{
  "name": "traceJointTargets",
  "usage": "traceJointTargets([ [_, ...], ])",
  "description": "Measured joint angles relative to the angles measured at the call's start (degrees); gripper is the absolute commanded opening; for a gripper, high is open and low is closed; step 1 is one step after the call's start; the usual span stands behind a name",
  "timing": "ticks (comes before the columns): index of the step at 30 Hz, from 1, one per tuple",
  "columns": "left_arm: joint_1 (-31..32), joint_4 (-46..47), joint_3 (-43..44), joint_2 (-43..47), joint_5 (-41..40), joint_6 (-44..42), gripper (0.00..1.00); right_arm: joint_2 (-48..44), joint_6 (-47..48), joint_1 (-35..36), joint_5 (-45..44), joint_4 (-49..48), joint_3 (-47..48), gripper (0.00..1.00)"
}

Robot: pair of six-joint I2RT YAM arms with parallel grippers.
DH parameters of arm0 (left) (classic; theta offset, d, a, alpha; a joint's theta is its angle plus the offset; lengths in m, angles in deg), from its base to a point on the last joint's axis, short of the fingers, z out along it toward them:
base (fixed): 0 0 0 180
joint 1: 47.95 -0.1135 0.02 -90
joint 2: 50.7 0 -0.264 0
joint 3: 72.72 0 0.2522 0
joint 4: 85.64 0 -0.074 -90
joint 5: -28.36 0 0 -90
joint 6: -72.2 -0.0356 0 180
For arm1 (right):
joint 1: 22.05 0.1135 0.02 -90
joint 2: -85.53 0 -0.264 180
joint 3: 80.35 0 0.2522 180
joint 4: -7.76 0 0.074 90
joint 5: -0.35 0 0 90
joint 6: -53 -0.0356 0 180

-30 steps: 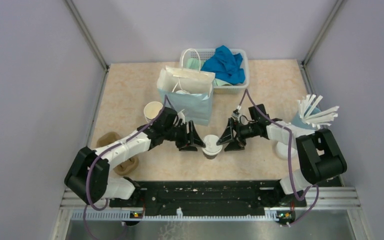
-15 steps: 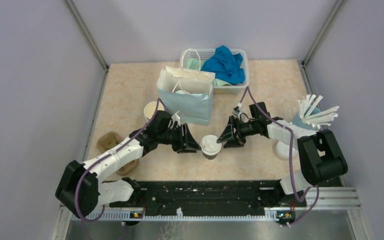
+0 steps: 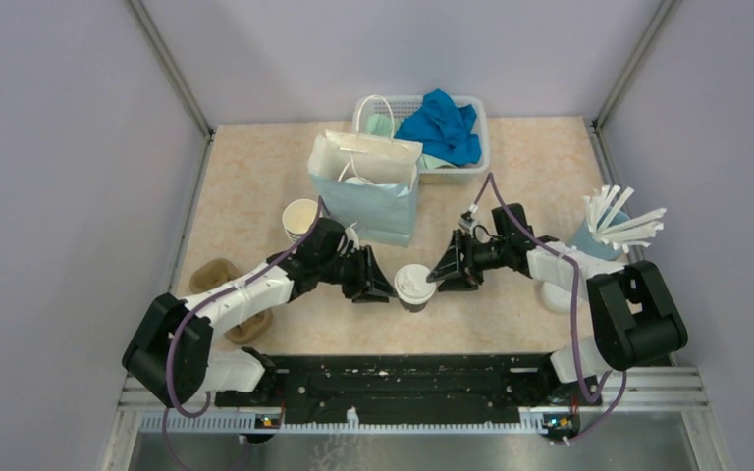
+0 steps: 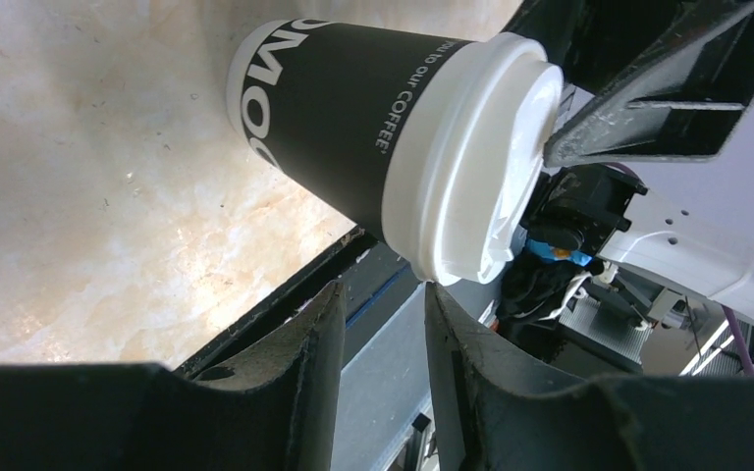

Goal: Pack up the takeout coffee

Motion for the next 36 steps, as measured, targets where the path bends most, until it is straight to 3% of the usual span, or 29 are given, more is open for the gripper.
traceJointTargets([
  [10, 0.0, -0.13, 0.17, -0.81, -0.66, -0.04, 0.46, -1.49, -1.73, -0.52, 0.07, -1.88, -1.33, 0.59],
  [17, 0.0, -0.59, 0.66, -0.33, -0.98, -0.04, 0.47, -5.77, -3.1, -2.78, 0.33, -3.02, -3.72, 0.49],
  [36, -0.5, -1.49, 2.21, -1.86, -0.79, -0.74, 0.46, -5.2, -2.93, -2.54, 0.28, -3.19, -5.99, 0.42],
])
